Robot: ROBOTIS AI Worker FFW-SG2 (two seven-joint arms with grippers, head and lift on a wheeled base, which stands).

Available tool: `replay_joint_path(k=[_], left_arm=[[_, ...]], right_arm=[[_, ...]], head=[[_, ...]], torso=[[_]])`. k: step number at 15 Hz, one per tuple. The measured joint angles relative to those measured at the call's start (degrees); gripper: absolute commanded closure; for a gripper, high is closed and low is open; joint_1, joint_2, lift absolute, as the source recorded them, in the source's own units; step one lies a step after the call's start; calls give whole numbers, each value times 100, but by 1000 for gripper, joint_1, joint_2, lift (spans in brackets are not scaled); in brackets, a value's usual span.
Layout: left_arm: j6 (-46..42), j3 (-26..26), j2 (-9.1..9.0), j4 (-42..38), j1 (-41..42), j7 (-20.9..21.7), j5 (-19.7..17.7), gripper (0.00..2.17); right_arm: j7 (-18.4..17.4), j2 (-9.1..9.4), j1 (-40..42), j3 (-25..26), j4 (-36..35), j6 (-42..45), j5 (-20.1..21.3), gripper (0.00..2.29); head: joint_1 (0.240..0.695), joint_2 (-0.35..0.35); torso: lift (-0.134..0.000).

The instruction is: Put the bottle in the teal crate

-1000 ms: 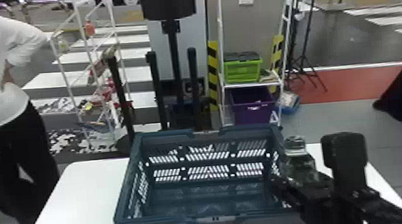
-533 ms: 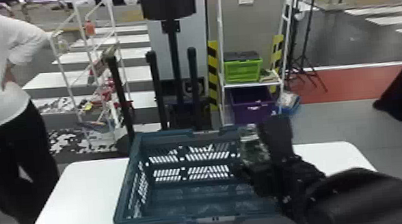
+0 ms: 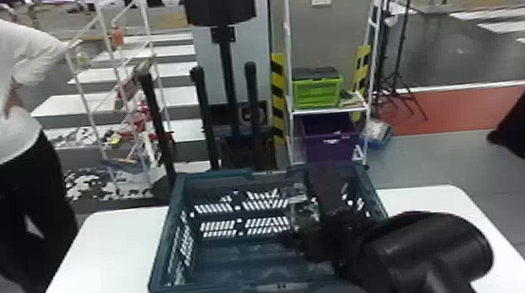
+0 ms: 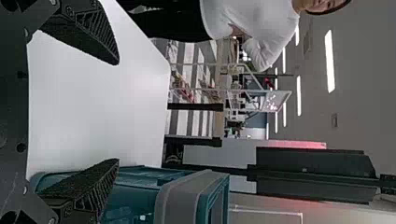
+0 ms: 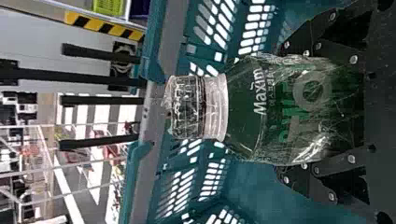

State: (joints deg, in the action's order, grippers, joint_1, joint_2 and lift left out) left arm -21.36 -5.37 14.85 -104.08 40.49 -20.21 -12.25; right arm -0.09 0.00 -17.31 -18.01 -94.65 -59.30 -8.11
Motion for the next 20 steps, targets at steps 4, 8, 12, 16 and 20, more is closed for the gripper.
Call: replay_joint_path(k=[4, 8, 12, 16, 20], left_arm=[[5, 0, 0, -73, 11, -8, 5, 144], [7, -8, 0, -80, 11, -9, 13, 144], [41, -9, 0, -83, -2, -17, 13, 144], [83, -15, 0, -136, 2, -24, 13, 144], [110, -9, 0, -266, 56, -37, 36, 144]], right_arm=[[23, 0, -239, -65, 565, 363, -260, 1588], [107, 0, -298, -100, 662, 470, -397, -2], [105, 0, -261, -105, 536, 438, -415, 56], [42, 0, -87, -66, 58, 344, -402, 53], [17, -68, 229, -19, -1005, 104, -351, 49]], head=[[499, 0], [499, 0], [499, 0], [499, 0], [499, 0]], torso=[[0], [0], [0], [0], [0]])
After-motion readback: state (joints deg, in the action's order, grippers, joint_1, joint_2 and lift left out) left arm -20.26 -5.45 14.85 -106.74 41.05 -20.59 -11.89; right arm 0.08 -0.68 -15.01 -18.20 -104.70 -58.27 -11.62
